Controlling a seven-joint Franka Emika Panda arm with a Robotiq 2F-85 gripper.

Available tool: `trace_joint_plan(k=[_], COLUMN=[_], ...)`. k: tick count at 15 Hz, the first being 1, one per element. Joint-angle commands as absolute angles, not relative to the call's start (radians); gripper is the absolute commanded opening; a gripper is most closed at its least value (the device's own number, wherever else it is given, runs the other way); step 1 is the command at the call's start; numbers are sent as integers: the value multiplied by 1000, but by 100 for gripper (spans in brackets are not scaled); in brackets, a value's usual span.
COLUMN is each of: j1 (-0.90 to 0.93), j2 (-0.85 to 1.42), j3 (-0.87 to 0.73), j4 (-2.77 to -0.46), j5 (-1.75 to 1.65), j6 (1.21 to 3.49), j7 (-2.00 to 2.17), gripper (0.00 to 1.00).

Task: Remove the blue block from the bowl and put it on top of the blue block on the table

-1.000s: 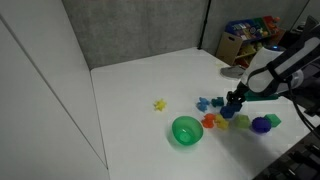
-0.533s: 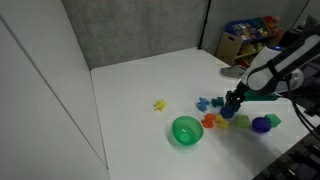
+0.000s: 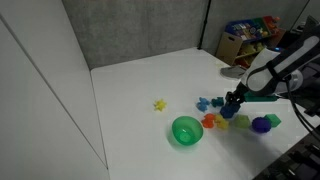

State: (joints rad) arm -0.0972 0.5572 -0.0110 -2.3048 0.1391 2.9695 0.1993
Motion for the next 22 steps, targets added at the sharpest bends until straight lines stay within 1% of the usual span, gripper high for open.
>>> trace_joint_plan(k=[1,4,5,6,8,9,14,22], j1=[-103,-98,-96,-100,-96,-93,-48,115], j2=[565,571,572,573,566,559,503,358], j3=[-9,-13,-15,-10,-12,-12,-19,-91], j4=[-2303,-2301,-2302,-2304,-2311,-2316,-2340,-2403], j5=[154,151,150,152,150,149,137,84], j6=[2998,3002,3010,3015,3028,3033,3027,2977], j7=[169,169,170,167,167,168,174,198], gripper=[31,31,81,82,95,100,100,100])
